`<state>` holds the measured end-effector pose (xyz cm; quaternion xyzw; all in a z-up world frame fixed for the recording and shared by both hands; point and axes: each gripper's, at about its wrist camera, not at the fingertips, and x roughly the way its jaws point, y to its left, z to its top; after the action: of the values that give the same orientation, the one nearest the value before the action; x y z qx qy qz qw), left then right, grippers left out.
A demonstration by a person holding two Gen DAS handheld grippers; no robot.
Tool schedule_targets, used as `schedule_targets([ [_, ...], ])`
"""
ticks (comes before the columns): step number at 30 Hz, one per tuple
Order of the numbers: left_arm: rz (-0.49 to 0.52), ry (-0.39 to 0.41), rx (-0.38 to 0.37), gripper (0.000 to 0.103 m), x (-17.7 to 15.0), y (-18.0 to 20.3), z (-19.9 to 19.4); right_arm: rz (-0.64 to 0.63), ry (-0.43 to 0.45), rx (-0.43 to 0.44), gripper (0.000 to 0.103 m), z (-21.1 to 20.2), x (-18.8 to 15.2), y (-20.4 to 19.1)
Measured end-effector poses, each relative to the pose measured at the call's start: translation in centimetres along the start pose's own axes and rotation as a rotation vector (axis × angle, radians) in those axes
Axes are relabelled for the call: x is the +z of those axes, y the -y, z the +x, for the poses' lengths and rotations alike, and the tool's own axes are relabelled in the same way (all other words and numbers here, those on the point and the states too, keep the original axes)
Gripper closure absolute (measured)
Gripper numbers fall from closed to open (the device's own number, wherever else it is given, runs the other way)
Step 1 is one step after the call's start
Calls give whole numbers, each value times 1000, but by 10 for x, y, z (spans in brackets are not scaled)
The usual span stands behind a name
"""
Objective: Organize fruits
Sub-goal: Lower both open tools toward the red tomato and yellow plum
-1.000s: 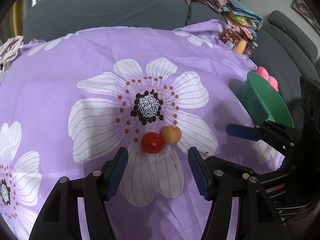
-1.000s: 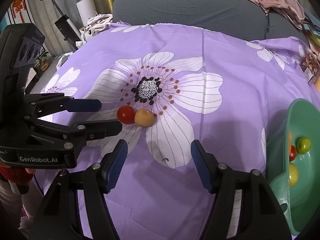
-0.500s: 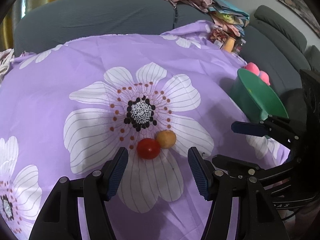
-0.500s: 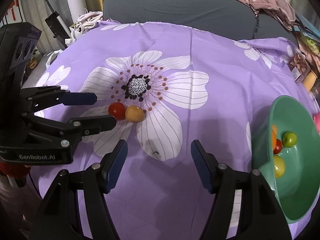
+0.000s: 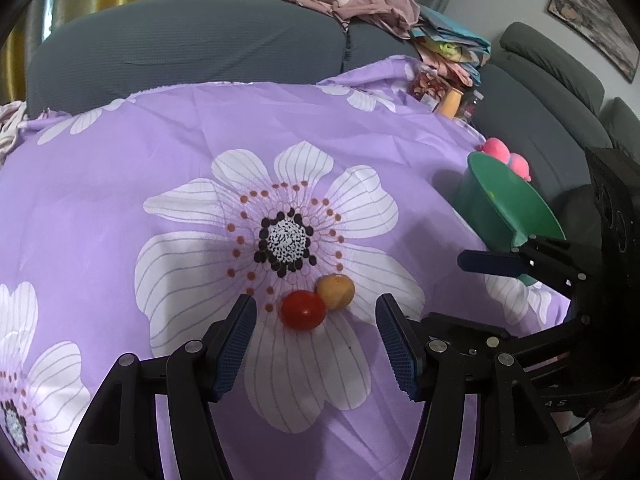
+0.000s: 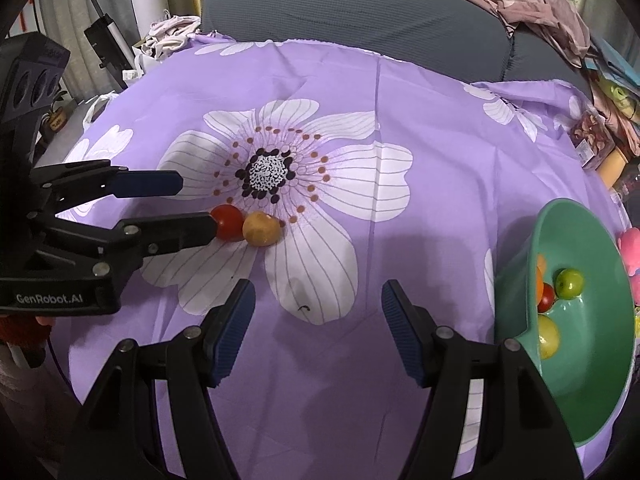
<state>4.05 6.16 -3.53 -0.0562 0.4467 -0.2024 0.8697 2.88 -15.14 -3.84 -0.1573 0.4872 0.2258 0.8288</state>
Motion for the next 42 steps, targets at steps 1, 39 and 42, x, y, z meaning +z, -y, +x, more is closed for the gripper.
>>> schedule_targets([
  [1,-1,0,-1,41,0,-1,0,-2,-2,-1,37,0,0,-1],
  [39,11,-35,22,41,-10,-8,7,-23,-24,26,37,19,6,-17],
  [42,9,-38,23,41,-11,-10,7,-24,-28,29,37,22,7,-18],
])
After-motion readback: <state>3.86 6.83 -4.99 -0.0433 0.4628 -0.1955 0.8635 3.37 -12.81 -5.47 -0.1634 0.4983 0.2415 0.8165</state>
